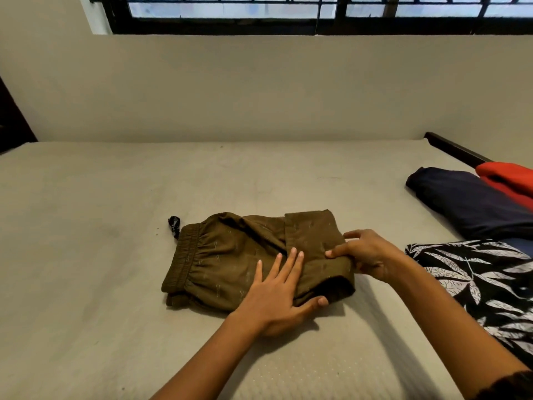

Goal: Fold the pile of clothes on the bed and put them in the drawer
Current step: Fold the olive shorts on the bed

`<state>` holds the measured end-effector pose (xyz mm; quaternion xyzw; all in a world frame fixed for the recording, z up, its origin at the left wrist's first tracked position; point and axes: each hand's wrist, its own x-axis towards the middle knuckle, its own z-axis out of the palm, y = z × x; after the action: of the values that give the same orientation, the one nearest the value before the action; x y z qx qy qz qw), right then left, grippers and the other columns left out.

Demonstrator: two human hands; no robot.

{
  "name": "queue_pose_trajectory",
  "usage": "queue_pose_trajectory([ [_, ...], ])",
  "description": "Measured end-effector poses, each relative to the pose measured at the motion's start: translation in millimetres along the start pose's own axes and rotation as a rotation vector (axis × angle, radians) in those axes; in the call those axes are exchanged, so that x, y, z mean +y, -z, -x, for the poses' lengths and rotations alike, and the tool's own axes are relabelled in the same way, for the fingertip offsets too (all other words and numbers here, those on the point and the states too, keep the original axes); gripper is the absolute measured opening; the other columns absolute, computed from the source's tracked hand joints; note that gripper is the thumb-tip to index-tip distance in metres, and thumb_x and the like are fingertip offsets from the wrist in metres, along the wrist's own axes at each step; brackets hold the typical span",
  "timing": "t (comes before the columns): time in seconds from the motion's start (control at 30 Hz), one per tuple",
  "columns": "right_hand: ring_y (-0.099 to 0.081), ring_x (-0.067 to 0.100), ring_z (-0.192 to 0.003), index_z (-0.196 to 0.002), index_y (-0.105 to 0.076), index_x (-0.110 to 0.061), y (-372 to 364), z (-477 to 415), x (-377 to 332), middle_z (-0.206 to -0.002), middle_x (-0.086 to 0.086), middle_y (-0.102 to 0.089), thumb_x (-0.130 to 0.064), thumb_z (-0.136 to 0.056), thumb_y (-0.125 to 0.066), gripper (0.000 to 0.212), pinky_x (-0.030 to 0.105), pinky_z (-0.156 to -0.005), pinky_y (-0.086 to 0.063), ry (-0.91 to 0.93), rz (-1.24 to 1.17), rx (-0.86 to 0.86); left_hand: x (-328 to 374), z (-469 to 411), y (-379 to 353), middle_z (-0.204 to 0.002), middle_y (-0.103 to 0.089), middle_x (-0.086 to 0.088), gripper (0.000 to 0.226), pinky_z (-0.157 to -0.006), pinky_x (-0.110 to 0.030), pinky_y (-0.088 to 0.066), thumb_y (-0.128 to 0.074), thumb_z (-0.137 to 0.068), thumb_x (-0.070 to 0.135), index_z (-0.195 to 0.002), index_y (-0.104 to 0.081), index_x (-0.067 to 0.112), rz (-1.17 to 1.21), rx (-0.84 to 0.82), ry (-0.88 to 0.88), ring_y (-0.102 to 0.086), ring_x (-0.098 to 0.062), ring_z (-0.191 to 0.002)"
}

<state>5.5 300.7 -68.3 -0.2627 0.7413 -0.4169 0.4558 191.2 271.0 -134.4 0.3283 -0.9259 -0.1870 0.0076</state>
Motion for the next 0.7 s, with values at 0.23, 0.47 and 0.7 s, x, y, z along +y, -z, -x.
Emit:
queue_pose_trajectory([
  [0.23, -0.052, 0.018, -0.077, -0.14, -0.035, -0.016, 47, 43, -8, -0.097, 0.005, -0.051, 0.006, -0.076, -0.069, 0.076, 0.027, -0.057, -0.044, 0.192, 0.17, 0.18, 52, -7, -1, -0.155, 0.014, 0.011, 0.116, -0.113, -0.044, 0.018, 0.015, -0.052, 0.092, -0.149, 0.006, 0.029, 0.256, -0.049, -0.151, 0.014, -0.007, -0.142],
  [0.47, -0.064, 0.015, -0.09, -0.137, -0.038, -0.026, -21, 68, -14, -0.11, 0.0, -0.06, -0.005, -0.081, -0.066, 0.067, 0.029, -0.074, -0.056, 0.477, 0.023, 0.044, 20, -6, 50, -0.138, -0.051, -0.002, 0.069, -0.116, -0.055, -0.005, -0.002, -0.085, 0.064, -0.128, -0.048, 0.037, 0.409, 0.338, 0.082, -0.033, -0.023, -0.137],
  [0.7, -0.063, 0.013, -0.101, -0.128, -0.048, -0.021, -115, 71, -4, -0.111, 0.004, -0.063, 0.0, -0.09, -0.047, 0.043, 0.033, -0.089, -0.054, 0.624, 0.033, -0.405, -40, 17, 81, -0.075, -0.069, -0.008, 0.043, -0.054, -0.024, -0.052, -0.047, -0.091, 0.049, -0.102, -0.063, 0.01, 1.258, 0.293, 0.445, -0.066, -0.014, -0.065],
])
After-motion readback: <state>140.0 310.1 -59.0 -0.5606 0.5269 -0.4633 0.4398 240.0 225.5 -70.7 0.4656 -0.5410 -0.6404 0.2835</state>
